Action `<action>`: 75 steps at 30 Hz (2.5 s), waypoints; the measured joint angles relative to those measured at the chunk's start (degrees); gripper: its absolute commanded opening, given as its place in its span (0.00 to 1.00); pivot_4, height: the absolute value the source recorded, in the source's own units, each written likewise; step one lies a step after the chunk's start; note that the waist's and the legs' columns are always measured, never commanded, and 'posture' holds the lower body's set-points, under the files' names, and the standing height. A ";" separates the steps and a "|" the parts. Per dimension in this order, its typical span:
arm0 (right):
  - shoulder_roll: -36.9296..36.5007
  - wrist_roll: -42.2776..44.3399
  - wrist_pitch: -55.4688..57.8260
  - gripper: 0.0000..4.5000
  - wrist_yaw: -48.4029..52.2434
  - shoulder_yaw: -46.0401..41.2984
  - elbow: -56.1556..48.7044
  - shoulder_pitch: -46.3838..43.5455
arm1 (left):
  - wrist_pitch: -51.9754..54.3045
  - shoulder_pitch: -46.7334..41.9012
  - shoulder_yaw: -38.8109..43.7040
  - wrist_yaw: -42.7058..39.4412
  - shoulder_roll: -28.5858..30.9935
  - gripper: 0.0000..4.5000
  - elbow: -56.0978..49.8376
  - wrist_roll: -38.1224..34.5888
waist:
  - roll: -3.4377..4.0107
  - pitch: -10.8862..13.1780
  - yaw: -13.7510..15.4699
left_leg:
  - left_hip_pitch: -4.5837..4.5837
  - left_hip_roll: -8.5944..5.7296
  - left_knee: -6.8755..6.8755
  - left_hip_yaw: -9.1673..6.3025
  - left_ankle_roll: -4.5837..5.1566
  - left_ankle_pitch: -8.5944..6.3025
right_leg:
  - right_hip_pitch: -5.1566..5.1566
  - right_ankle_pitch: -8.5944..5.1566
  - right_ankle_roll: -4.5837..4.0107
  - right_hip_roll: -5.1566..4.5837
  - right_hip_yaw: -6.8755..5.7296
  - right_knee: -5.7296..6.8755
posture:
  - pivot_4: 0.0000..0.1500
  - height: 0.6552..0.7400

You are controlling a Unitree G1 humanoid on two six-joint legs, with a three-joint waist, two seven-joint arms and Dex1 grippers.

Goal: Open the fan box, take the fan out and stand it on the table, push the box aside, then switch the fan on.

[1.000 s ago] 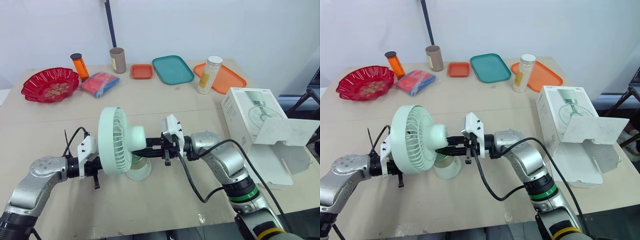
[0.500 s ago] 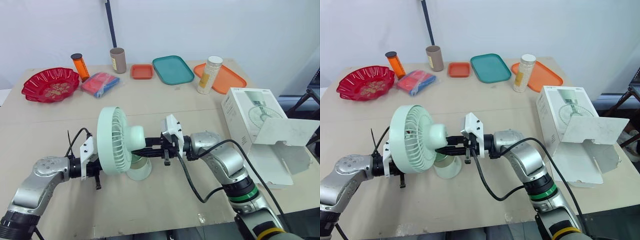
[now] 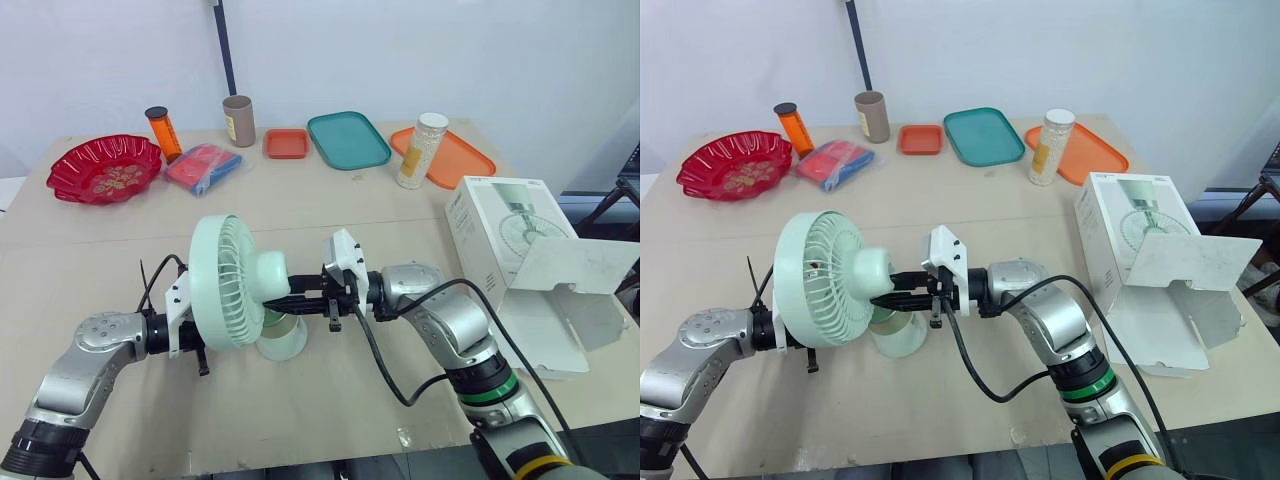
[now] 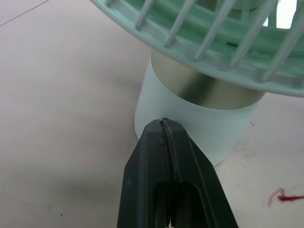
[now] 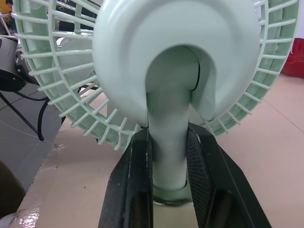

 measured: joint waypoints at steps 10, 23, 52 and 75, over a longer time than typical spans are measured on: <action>0.28 -0.02 0.06 0.10 -0.47 0.02 0.00 0.00 | 0.02 0.01 0.00 -0.02 0.00 0.01 0.00 0.00 | 0.00 0.00 0.00 | 0.00 0.00 0.00 0.00 0.00 0.00 | 0.00 0.00 0.00 0.00 0.00 0.00 | 1.00 0.83; 0.28 -0.05 -0.38 0.10 -0.88 0.25 -0.10 0.22 | 0.02 0.01 0.02 -0.02 0.01 0.01 0.00 0.12 | 0.00 0.00 0.00 | 0.00 0.00 0.01 0.00 0.00 0.00 | 0.00 0.00 0.00 0.00 0.00 0.02 | 1.00 0.83; 0.20 -0.64 -1.87 0.10 -0.80 0.73 -0.34 0.55 | 0.08 0.29 0.11 0.42 0.02 0.01 -0.34 0.11 | 0.00 0.00 0.00 | 0.00 0.00 0.01 0.00 0.00 0.00 | 0.00 0.00 0.00 0.00 0.00 0.03 | 1.00 0.83; -0.14 -0.40 -1.84 0.10 -0.83 0.65 0.04 0.50 | 4.19 6.28 7.33 2.77 3.03 0.01 -7.45 -3.67 | 0.00 -0.01 -0.03 | 0.03 0.02 0.01 0.00 0.00 0.00 | 0.00 0.00 0.00 0.01 0.00 0.06 | 1.00 0.83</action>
